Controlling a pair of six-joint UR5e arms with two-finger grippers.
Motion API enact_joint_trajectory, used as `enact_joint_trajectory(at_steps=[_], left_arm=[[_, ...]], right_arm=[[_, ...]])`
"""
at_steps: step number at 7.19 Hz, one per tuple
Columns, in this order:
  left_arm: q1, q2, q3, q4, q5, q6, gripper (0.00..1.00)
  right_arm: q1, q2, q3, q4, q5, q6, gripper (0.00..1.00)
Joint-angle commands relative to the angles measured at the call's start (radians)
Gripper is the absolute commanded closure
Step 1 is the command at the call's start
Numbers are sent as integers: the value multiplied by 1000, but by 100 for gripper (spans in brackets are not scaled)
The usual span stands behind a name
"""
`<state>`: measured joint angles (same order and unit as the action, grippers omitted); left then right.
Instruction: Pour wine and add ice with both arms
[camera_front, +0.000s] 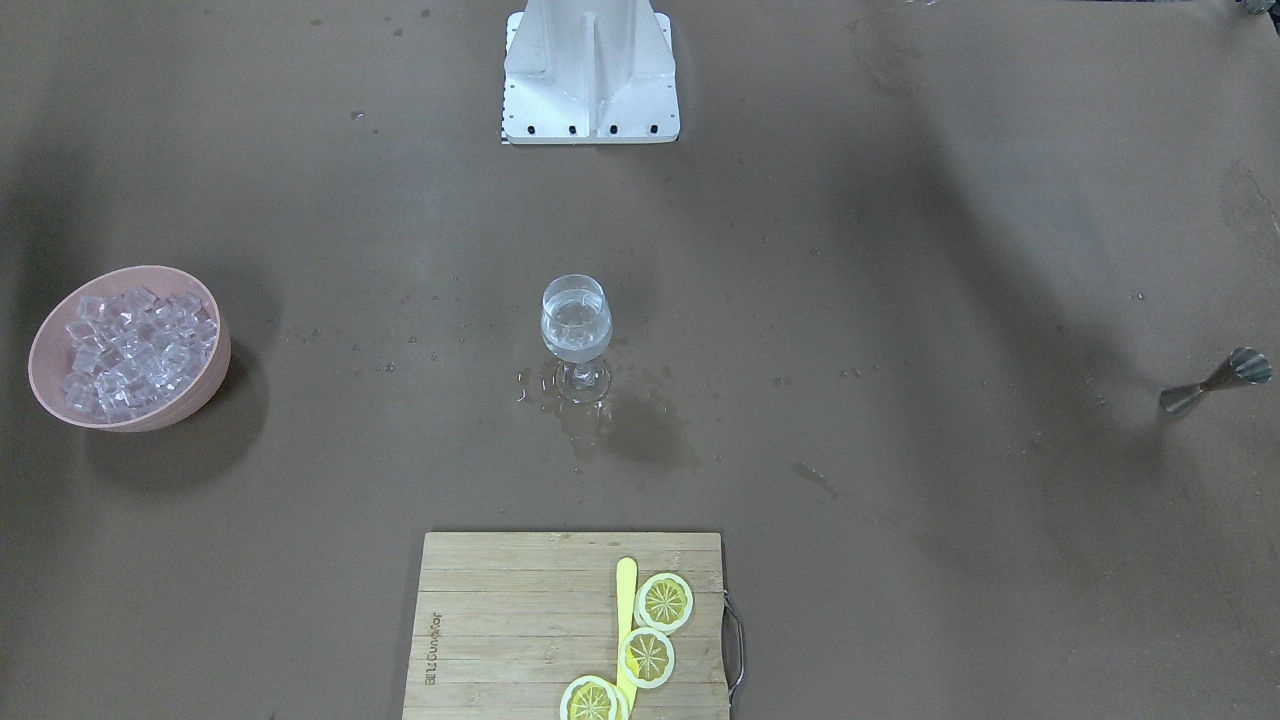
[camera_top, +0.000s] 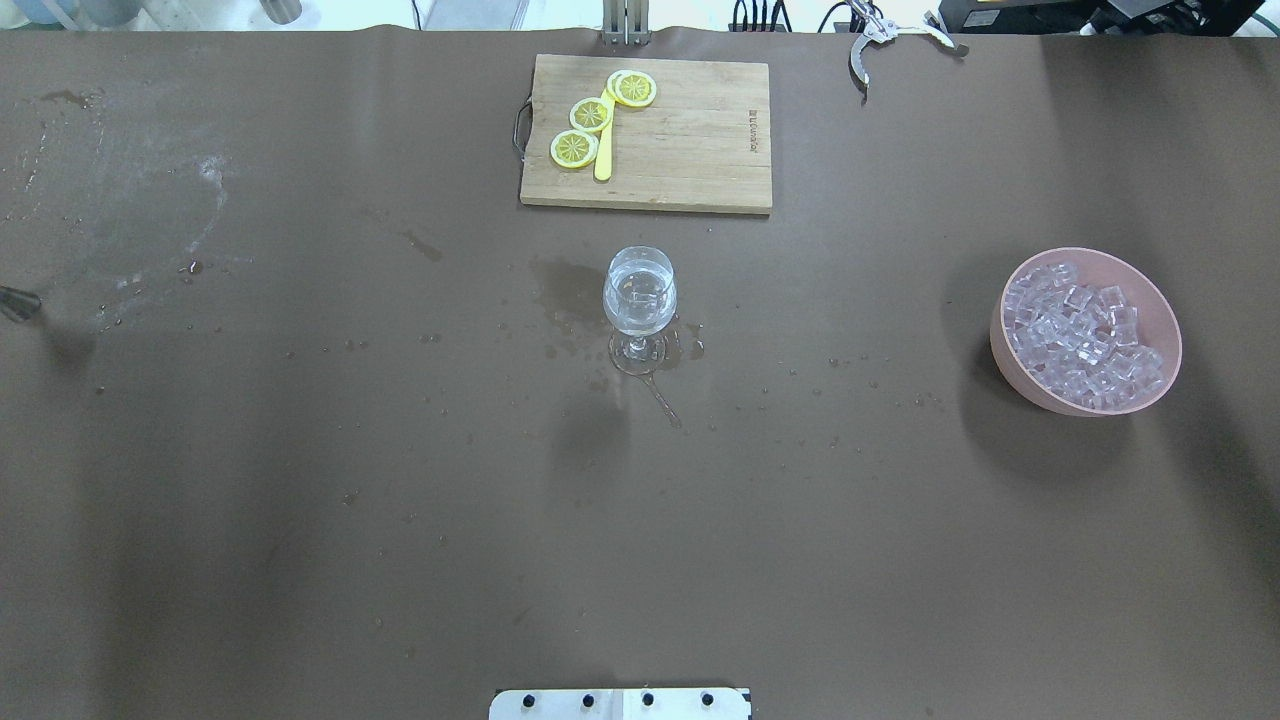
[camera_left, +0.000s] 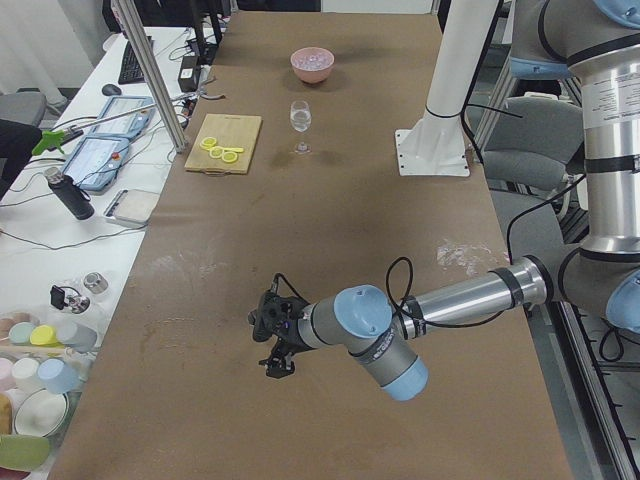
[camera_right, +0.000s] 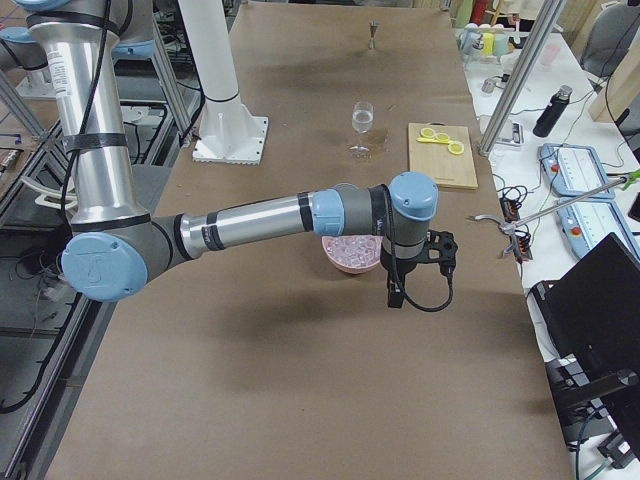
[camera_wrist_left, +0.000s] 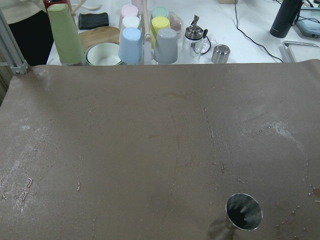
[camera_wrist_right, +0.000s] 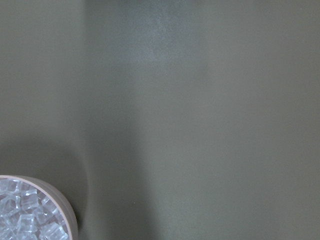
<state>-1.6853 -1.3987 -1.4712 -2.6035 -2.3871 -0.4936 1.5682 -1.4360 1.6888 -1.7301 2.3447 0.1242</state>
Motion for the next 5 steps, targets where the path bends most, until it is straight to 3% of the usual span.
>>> enact_joint_trajectory(at_steps=[1, 2, 5], left_arm=[[13, -54, -9, 172, -29, 6, 2], [21, -90, -12, 288, -65, 97, 2], [10, -129, -135, 734, -51, 385, 2]], right_arm=[[0, 2, -6, 0, 1, 0, 0], [1, 2, -3, 0, -1, 0, 0], [1, 3, -3, 0, 2, 6, 0]])
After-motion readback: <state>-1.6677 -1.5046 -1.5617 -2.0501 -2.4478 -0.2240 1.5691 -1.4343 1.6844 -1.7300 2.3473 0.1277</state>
